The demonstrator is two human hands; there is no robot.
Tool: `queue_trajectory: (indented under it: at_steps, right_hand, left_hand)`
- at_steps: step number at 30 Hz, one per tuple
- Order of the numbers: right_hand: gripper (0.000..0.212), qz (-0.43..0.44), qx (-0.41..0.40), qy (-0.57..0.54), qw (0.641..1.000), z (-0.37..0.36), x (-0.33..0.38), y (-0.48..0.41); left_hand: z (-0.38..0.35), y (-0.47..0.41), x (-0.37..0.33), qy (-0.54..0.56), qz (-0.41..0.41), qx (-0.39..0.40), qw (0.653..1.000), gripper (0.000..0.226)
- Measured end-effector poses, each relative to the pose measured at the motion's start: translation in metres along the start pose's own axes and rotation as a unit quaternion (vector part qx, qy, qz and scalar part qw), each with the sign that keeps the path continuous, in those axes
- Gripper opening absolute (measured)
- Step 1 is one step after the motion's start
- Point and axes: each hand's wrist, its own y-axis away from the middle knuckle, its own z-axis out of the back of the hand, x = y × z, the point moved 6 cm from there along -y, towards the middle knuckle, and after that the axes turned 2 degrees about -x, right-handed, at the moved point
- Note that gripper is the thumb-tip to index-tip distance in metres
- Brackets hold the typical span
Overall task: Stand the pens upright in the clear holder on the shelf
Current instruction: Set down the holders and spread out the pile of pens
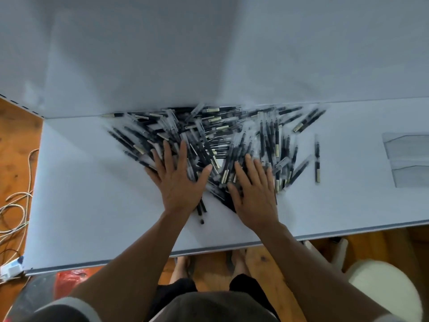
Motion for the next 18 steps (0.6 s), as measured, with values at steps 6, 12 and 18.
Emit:
queue_trajectory:
  at_steps: [6,12,18]
  right_hand:
    - [0.056,-0.024,-0.049,0.008,0.998,0.017,-0.037,-0.004]
    - [0.056,0.009,-0.028,-0.037,0.999,0.018,-0.064,-0.006]
    - [0.048,-0.002,-0.105,-0.097,0.990,0.042,-0.098,-0.008]
  left_hand:
    - [-0.014,0.013,-0.028,0.017,0.009,-0.007,1.000,0.079]
    - [-0.030,0.019,-0.064,0.036,0.021,-0.011,0.999,0.078]
    - [-0.037,0.017,-0.078,0.045,0.032,-0.022,0.998,0.076]
